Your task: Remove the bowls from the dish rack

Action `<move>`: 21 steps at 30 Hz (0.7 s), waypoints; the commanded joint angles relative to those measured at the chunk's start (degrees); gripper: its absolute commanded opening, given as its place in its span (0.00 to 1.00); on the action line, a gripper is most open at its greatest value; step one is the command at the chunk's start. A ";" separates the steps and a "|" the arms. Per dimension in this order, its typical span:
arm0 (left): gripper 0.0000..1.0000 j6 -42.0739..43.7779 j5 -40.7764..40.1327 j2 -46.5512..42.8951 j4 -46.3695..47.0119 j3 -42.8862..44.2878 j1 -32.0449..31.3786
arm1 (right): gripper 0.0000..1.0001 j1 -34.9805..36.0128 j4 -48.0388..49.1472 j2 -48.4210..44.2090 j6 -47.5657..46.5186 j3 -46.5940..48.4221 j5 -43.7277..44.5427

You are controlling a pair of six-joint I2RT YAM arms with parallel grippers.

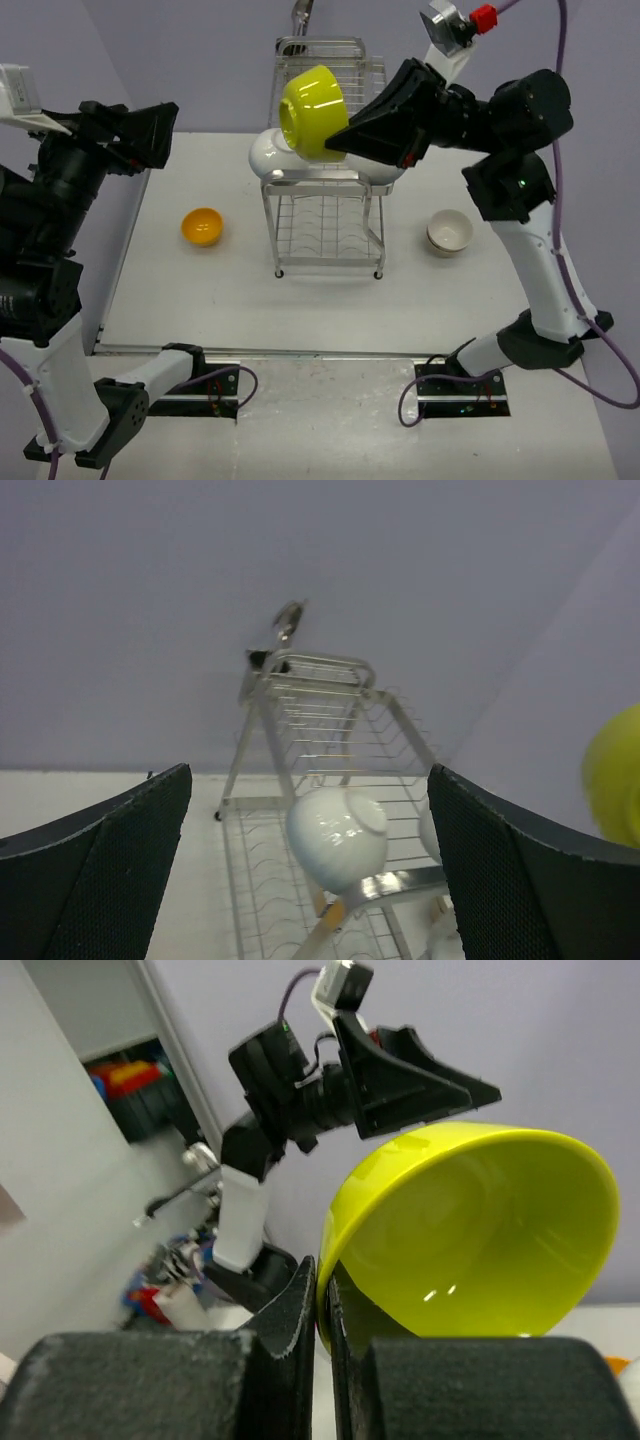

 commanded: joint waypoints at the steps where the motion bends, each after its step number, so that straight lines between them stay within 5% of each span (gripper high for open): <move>1: 1.00 -2.70 15.73 -0.80 -1.93 4.88 -0.22 | 0.00 6.59 -38.76 -3.25 -37.42 4.02 12.04; 6: 1.00 -8.68 30.14 -7.20 6.34 -7.67 -0.22 | 0.00 22.21 -52.50 -8.52 -50.74 -5.97 34.79; 14: 1.00 -2.64 30.96 -14.86 0.39 -29.97 -1.98 | 0.00 44.98 -63.30 -9.70 -54.89 -24.19 69.86; 21: 1.00 -1.13 29.46 -20.31 -3.41 -44.68 -2.94 | 0.00 54.07 -64.64 -4.85 -52.96 -28.24 76.05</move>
